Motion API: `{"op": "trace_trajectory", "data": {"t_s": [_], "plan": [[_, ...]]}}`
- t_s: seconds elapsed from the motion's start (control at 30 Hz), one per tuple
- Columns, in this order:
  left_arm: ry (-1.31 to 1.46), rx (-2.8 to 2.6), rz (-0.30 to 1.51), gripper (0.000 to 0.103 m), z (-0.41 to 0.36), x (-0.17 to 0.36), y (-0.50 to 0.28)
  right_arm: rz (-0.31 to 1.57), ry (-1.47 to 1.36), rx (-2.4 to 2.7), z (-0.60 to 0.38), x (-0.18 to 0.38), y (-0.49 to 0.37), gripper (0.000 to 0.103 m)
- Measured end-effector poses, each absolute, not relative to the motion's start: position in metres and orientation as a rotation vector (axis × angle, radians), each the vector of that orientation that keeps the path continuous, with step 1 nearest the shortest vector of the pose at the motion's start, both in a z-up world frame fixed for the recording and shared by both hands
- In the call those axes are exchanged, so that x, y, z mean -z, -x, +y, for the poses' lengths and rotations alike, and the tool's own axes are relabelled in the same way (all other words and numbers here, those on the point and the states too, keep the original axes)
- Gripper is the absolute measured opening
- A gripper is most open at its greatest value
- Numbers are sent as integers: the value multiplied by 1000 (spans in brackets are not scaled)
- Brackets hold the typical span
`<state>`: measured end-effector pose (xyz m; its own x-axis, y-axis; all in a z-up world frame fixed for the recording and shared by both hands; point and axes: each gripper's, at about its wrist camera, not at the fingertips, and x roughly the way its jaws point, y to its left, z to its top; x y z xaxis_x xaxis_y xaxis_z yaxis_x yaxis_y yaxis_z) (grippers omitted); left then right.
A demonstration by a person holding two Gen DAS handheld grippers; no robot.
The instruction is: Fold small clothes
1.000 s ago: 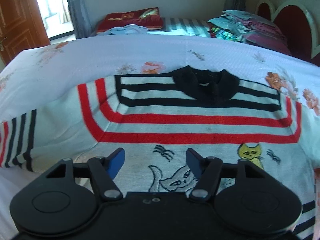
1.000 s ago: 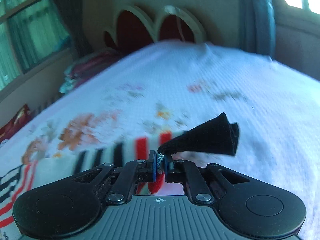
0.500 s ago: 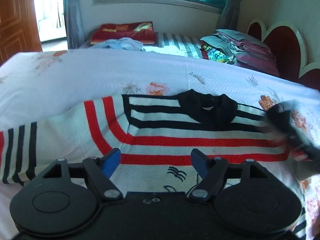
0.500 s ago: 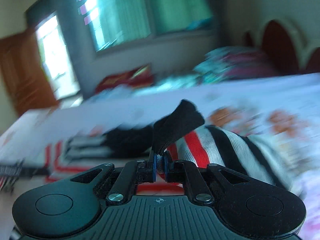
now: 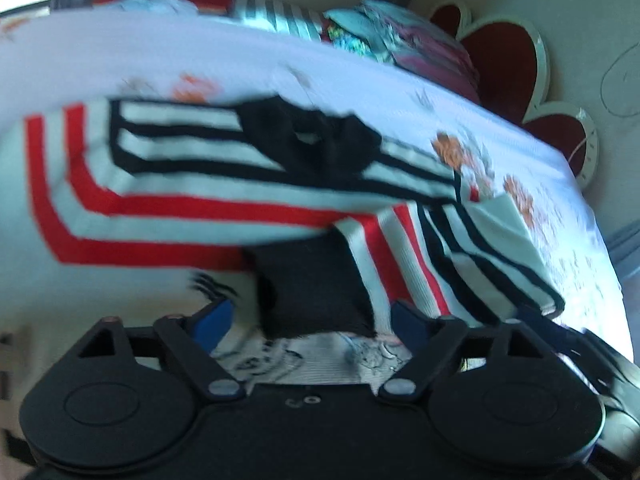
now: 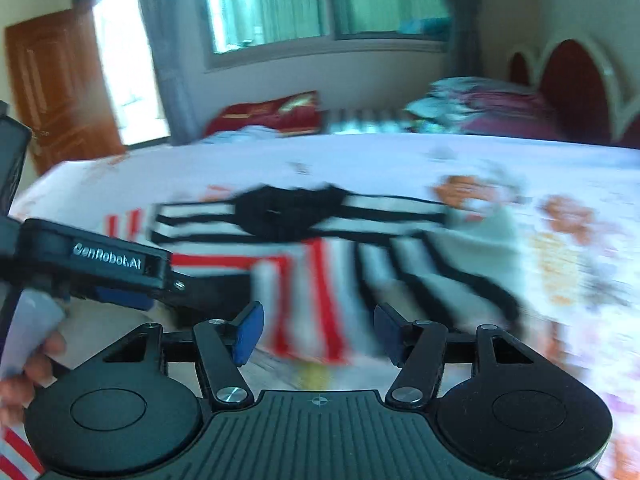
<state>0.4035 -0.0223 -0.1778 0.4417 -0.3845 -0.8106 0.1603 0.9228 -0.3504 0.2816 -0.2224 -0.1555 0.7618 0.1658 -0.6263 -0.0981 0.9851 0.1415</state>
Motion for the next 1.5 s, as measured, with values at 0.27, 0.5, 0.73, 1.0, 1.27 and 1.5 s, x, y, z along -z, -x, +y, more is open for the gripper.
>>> {"op": "trace_trajectory", "data": {"t_s": [0.27, 0.5, 0.73, 1.0, 1.27, 1.5], "plan": [[347, 327, 1006, 14, -16, 199, -411, 755, -113, 96, -294, 182, -264, 61], [408, 321, 843, 11, 10, 156, -407, 788, -153, 119, -313, 195, -284, 58], [374, 198, 854, 11, 56, 163, -408, 798, -167, 77, -302, 200, -298, 17], [263, 174, 911, 13, 42, 193, -404, 829, -191, 90, -315, 199, -290, 15], [212, 121, 743, 65, 43, 148, -386, 740, -222, 46, -328, 162, -263, 65], [156, 253, 811, 64, -5, 167, -407, 759, -312, 11, -339, 174, -340, 65]]}}
